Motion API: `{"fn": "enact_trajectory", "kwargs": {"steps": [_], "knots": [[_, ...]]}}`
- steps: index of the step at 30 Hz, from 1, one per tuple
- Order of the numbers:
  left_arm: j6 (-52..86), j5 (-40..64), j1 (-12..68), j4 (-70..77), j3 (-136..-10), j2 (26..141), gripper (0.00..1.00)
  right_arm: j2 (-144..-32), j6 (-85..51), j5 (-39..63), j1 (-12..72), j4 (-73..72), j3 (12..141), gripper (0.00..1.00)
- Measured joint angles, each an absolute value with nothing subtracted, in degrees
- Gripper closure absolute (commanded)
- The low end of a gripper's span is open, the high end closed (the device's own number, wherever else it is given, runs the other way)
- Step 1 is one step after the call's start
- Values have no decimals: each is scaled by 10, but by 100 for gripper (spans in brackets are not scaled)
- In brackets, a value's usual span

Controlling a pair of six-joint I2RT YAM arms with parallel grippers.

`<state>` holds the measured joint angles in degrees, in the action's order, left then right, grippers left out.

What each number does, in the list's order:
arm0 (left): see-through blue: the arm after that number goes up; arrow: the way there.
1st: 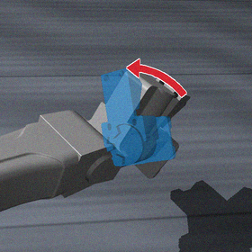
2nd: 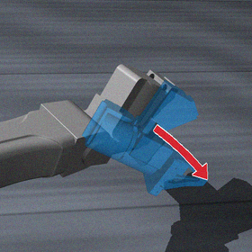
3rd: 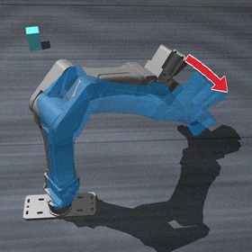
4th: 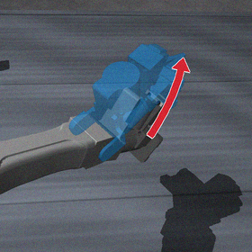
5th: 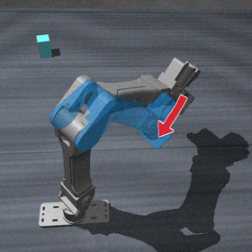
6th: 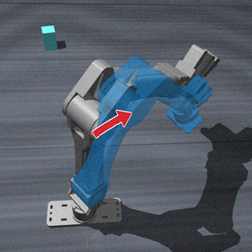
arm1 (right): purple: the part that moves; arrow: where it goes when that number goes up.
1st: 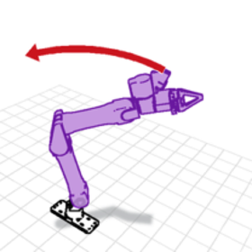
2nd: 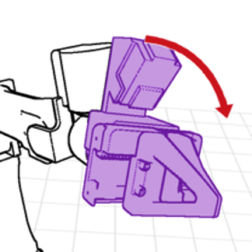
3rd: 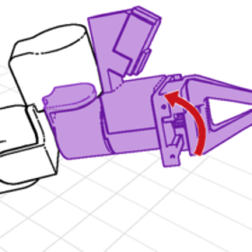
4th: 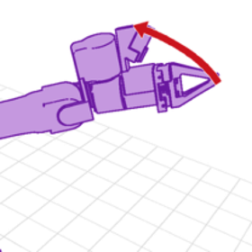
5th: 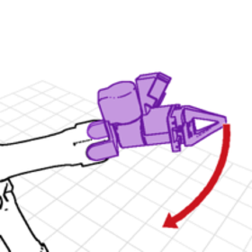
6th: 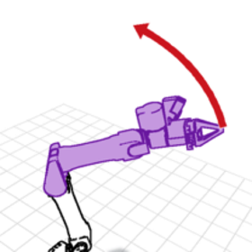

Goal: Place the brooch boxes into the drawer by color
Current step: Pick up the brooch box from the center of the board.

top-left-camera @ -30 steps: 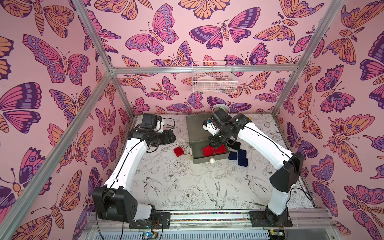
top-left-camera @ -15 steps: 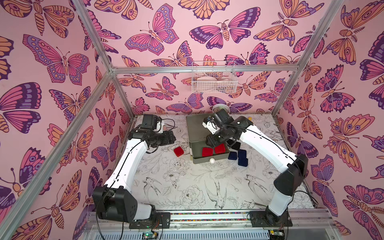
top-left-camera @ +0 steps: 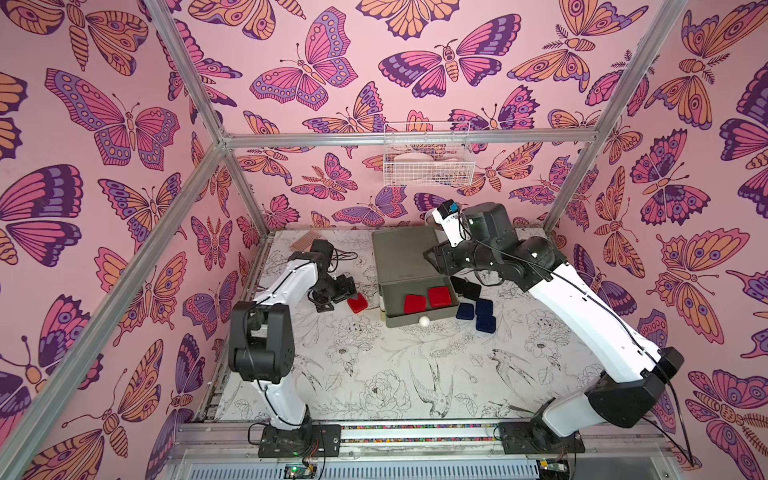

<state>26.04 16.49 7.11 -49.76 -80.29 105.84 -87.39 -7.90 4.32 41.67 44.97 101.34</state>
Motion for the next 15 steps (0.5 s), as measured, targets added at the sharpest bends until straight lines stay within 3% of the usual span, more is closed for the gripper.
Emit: {"fn": "enact_trajectory", "kwargs": {"steps": [15], "knots": [[329, 140, 98, -498, -916, 1198, 11, -847, -88, 43, 377, 458, 980, 43]]}}
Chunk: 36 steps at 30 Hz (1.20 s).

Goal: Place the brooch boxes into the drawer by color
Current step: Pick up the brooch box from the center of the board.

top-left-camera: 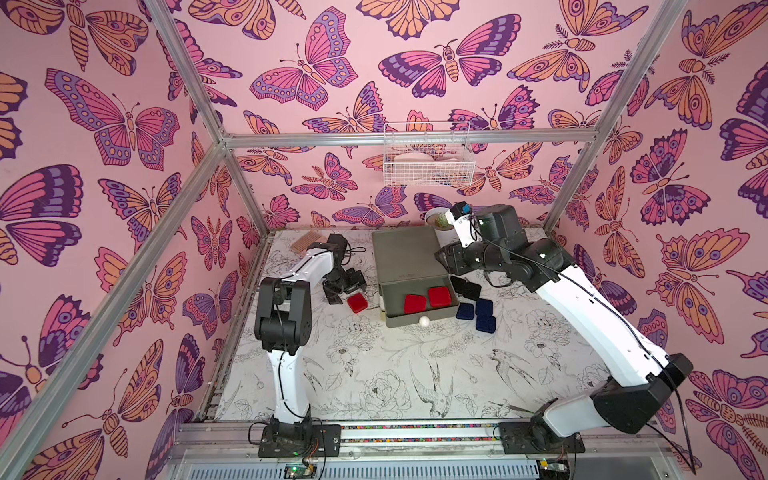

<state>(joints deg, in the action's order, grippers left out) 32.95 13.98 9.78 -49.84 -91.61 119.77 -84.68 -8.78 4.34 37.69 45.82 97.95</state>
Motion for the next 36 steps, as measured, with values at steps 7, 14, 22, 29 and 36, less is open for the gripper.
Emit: {"fn": "enact_trajectory", "kwargs": {"steps": [7, 14, 22, 29, 36], "knots": [[337, 132, 110, -508, -935, 1224, 15, -839, -88, 45, 362, 469, 976, 43], [335, 122, 113, -515, -940, 1229, 23, -839, -88, 46, 360, 478, 970, 43], [322, 111, 113, -526, -940, 1235, 53, -839, -90, 50, 357, 478, 970, 43], [317, 107, 113, -523, -932, 1228, 53, -839, -92, 56, 357, 478, 969, 42], [303, 89, 113, -548, -908, 1166, 51, -839, -108, 83, 357, 471, 957, 42]]}}
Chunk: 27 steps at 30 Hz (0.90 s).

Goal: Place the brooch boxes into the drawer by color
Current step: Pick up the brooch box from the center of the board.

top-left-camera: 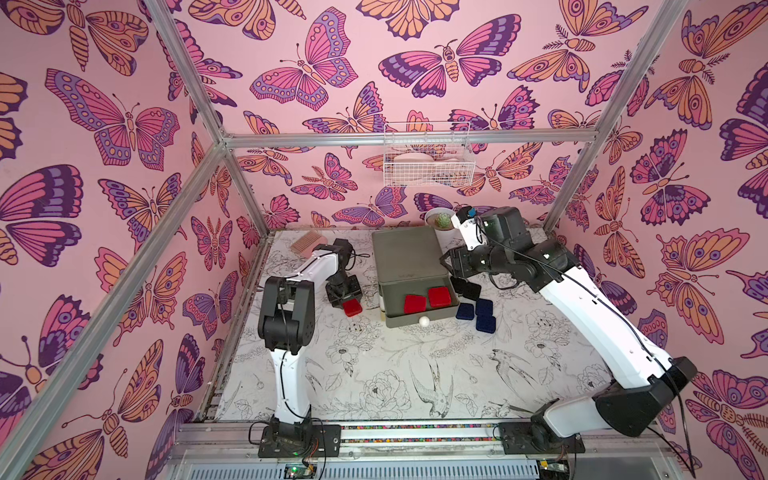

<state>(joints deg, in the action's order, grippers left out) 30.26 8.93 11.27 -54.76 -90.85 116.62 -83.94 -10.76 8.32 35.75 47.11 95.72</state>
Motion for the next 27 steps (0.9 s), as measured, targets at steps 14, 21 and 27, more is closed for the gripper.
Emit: {"fn": "enact_trajectory", "kwargs": {"steps": [14, 21, 27], "knots": [[301, 143, 113, -573, -1057, 913, 49, -889, -202, 289, 406, 328, 934, 37], [333, 191, 125, -574, -1100, 912, 48, -957, -258, 309, 448, 245, 953, 37], [349, 213, 136, -575, -1100, 911, 47, -999, -262, 299, 470, 225, 1018, 37]]}}
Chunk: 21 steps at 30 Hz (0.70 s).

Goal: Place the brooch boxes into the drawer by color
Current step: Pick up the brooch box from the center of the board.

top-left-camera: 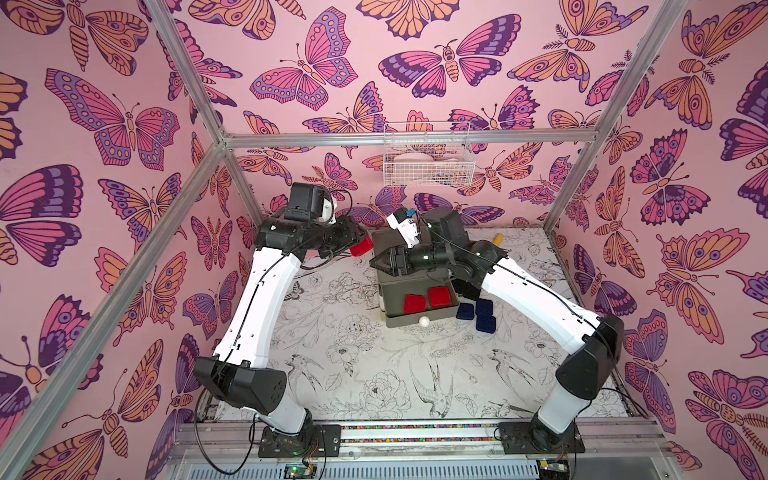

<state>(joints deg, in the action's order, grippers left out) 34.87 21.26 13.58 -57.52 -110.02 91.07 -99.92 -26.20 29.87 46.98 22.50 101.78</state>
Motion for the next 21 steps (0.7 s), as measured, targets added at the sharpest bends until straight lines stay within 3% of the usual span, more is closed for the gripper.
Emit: {"fn": "enact_trajectory", "kwargs": {"steps": [21], "knots": [[365, 232, 147, -575, -1099, 891, 47, -1040, -269, 255, 474, 196, 1070, 43]]}}
